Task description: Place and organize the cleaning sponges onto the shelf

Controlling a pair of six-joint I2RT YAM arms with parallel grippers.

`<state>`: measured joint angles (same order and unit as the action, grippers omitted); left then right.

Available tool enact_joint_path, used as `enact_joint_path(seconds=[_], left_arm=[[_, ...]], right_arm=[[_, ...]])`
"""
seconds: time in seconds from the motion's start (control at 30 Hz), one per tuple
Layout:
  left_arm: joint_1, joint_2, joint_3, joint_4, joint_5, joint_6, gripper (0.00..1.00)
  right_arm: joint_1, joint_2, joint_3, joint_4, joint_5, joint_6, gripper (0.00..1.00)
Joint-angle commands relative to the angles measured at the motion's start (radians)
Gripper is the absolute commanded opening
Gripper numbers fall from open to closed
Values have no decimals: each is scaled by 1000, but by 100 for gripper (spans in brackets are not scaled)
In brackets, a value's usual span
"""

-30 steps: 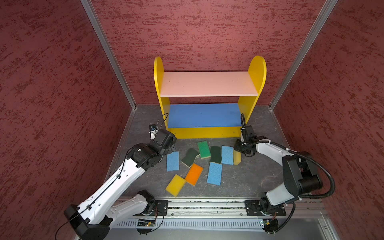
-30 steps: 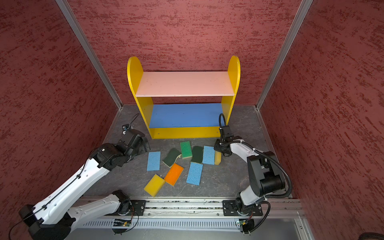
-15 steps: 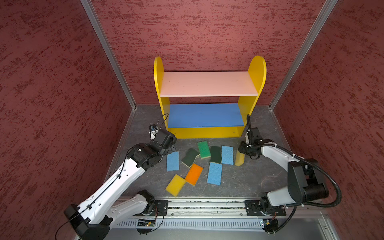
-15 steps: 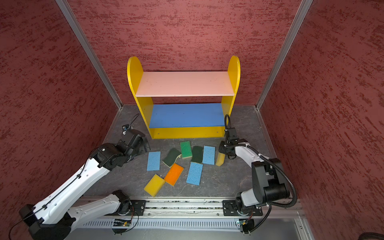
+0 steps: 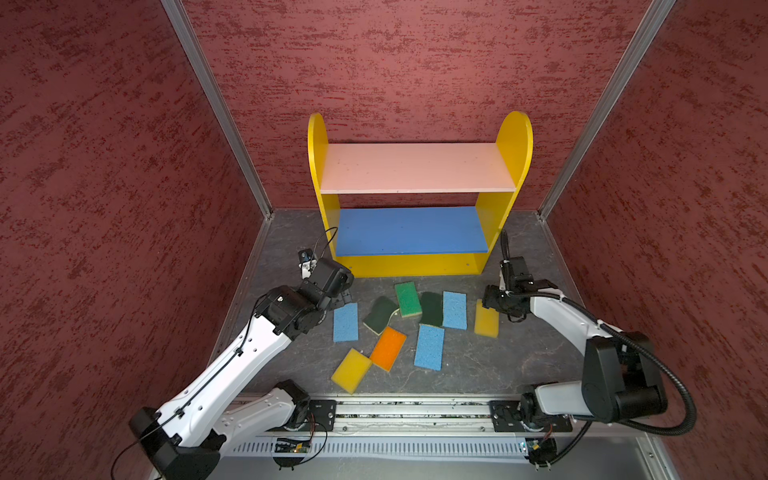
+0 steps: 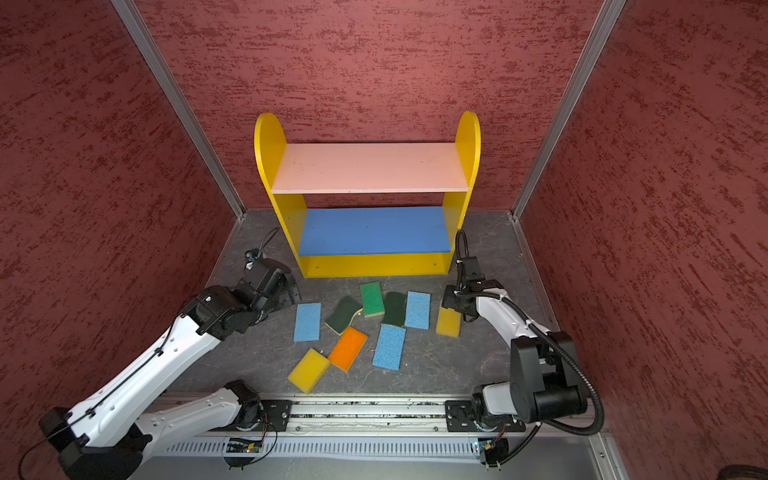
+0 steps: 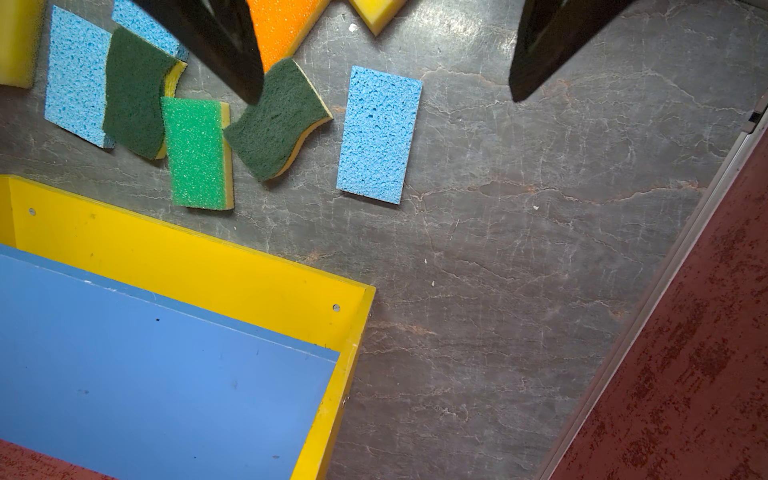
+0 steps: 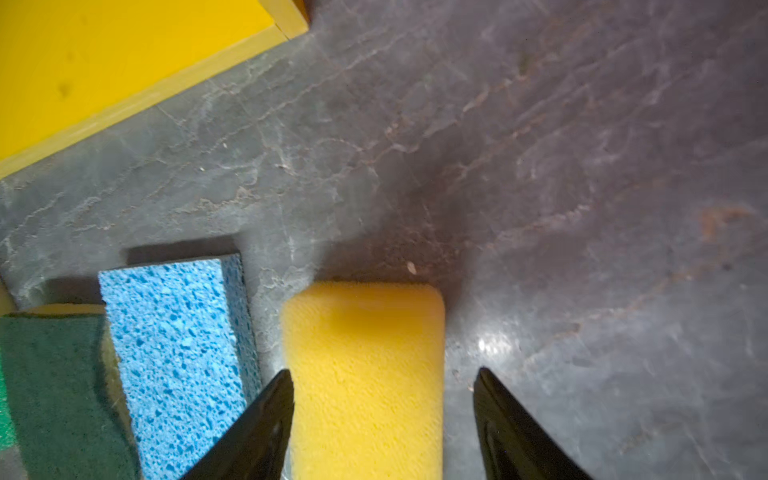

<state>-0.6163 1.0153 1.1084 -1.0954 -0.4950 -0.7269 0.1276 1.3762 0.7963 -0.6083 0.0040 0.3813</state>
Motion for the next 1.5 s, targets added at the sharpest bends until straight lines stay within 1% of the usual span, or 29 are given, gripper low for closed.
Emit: enact_joint_path(seconds=[0.0, 0.1, 0.23, 0.3, 0.5, 0.6, 0.77, 0.87, 1.07, 1.17, 1.47], left_arm=[[-4, -2, 5, 17, 12, -8, 93], [-8, -10, 1, 12, 22, -10, 94], [-8, -35, -9, 9, 19, -13, 96], [-8, -43, -15, 15, 17, -11, 97], [-7, -37, -17, 23, 41, -5, 98], [-8, -53, -21, 20, 44, -5, 98], [-6, -77, -27, 16, 40, 1, 100], [-4, -75, -29, 14, 39, 1, 99], [2, -73, -38, 24, 52, -3, 99], [6, -75, -39, 28, 58, -3, 99], [25, -75, -52, 29, 70, -3, 99]], right_arm=[[-7, -22, -7, -43, 34, -3, 72], [-5, -30, -22, -44, 16, 9, 75], [9, -107, -61, -33, -4, 65, 79], [37, -141, -74, -30, 5, 96, 81], [144, -144, -95, 5, -4, 171, 83], [158, -152, -115, 6, 12, 200, 83], [171, -169, -120, -55, 71, 221, 85], [180, -188, -130, -67, 79, 236, 86], [211, -169, -166, -43, 77, 258, 88], [230, -149, -169, -36, 96, 263, 88], [234, -86, -185, -4, 120, 257, 89]])
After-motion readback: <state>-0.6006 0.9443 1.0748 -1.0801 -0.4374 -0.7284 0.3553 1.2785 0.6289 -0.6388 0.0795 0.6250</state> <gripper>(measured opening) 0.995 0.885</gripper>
